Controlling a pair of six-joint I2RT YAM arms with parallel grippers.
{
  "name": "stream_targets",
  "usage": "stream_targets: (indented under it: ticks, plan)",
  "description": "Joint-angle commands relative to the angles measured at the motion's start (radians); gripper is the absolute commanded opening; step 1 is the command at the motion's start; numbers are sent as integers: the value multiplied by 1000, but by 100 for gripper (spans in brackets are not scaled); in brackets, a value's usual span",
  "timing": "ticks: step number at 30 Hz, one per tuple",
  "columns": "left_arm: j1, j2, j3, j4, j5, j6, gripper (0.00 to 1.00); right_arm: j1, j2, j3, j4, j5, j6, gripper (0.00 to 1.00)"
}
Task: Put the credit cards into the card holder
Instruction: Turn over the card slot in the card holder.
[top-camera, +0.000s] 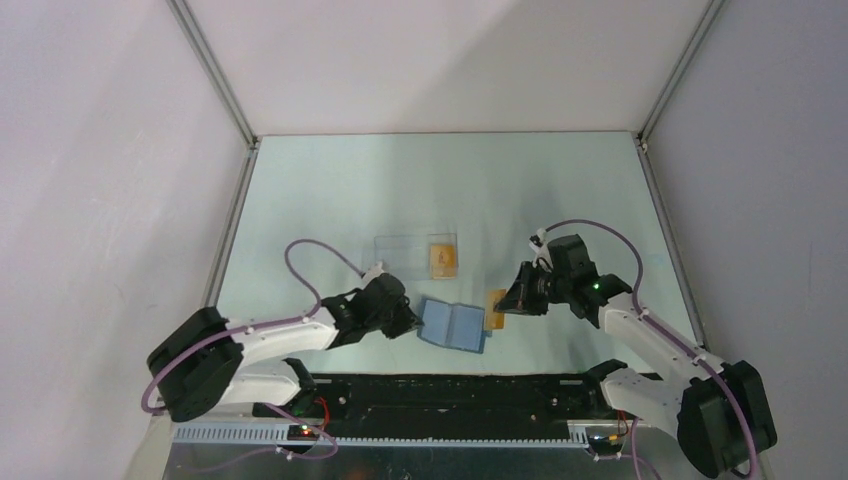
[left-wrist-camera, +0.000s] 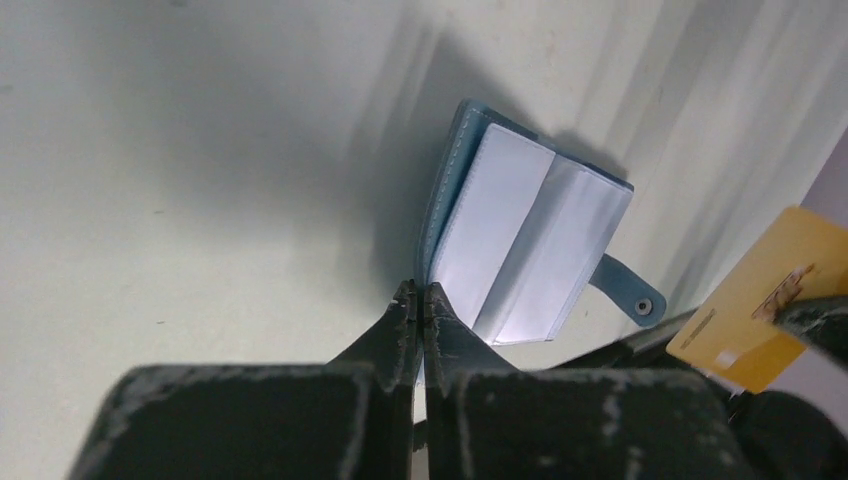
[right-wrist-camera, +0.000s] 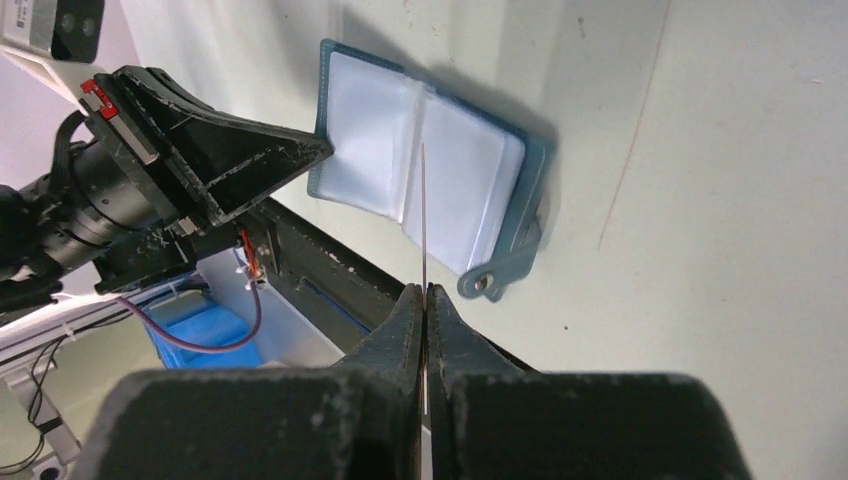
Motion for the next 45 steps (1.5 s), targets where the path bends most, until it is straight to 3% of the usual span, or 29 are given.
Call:
stream_targets:
  ticks: [1, 10, 16, 27, 45]
  plan:
    - [-6, -88, -56, 102, -169, -195, 0, 18, 29, 31, 97, -42, 26, 0]
    - [-22, -42, -40, 103, -199, -250, 0, 76, 174, 41, 221, -141, 25, 0]
    - [-23, -28, -35, 103, -191, -243, 0, 109, 270, 52, 140, -18, -12, 0]
    - [-32, 57, 29, 104, -142, -174, 0, 101, 349, 68, 73, 76, -62, 0]
    - [-77, 201, 135, 103, -79, -129, 0, 106, 494, 75, 308, -164, -25, 0]
